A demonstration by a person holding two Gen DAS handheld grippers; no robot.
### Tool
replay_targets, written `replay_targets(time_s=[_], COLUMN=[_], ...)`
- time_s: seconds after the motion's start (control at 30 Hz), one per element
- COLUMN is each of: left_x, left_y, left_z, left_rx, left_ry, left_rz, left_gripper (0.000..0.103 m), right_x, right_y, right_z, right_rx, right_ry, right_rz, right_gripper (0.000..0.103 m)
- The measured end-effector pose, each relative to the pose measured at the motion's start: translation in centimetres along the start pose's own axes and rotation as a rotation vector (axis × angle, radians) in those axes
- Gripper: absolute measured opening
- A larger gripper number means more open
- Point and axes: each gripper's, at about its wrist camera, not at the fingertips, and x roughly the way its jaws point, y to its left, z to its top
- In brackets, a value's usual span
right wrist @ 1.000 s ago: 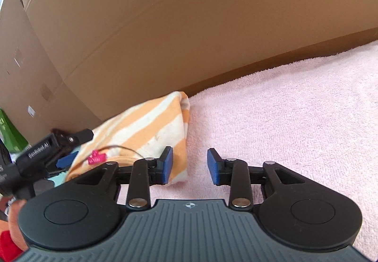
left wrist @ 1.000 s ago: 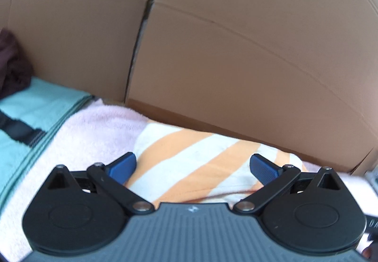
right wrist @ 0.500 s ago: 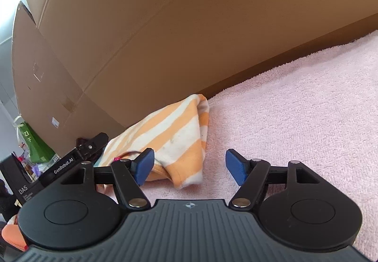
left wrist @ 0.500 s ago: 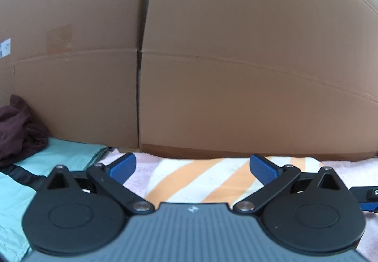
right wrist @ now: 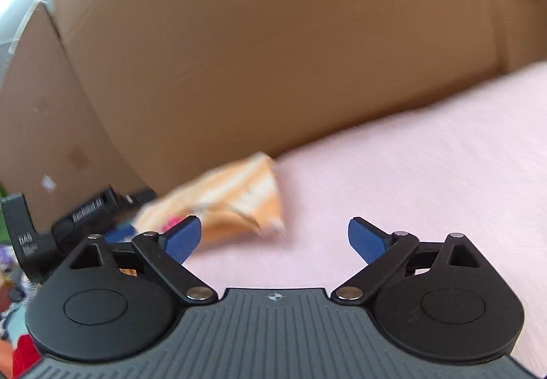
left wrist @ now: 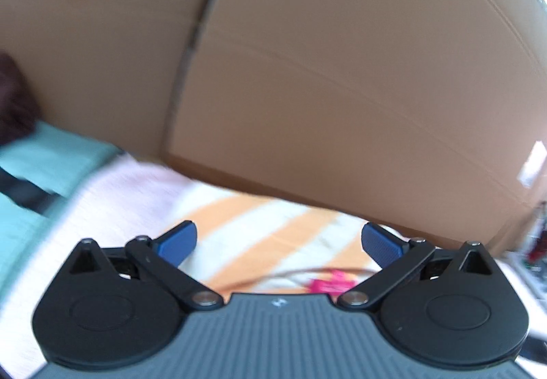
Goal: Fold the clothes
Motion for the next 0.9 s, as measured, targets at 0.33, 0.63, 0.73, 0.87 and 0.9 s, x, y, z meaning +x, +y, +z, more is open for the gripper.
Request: replay_targets(time_s=[0.33,0.63,0.73,0.87,0.9], left_x=[-11.6,-13.5,-12.8,-13.0,-13.1], left_y=[-10.7,-18.4,-19.0,-20.5,-20.9], left_z=[-6.4,-11.6,-12.1,-12.9,-13.1], left_rx=[0.182,0.284,0.301,0.334,0.352], left_ry=[0.007,0.174,0.163,0.222,0.228], left_rz=[0.199,0.127,0.168,0.138,0.127], left_gripper=[0.102,0.103,0.102,0.103,0.103], right_x=[-7.8,-10.5,-10.6,-11.2,-11.4], right_y=[-0.2,-1.4,-1.9,-2.6,-2.8], right_z=[-3.7,-4.5,-4.7,-4.9,-4.9], right_rx=[-0.178,-0.218,-0.232,-0.233,-0.224], right_ry=[-0.007,-0.054,-0.041,-0.044,-0.044], right_rz=[-0.297,-0.436,-0.487,-0.516,-0.513], right_gripper=[0.098,0.102,0.102,0.102,0.102])
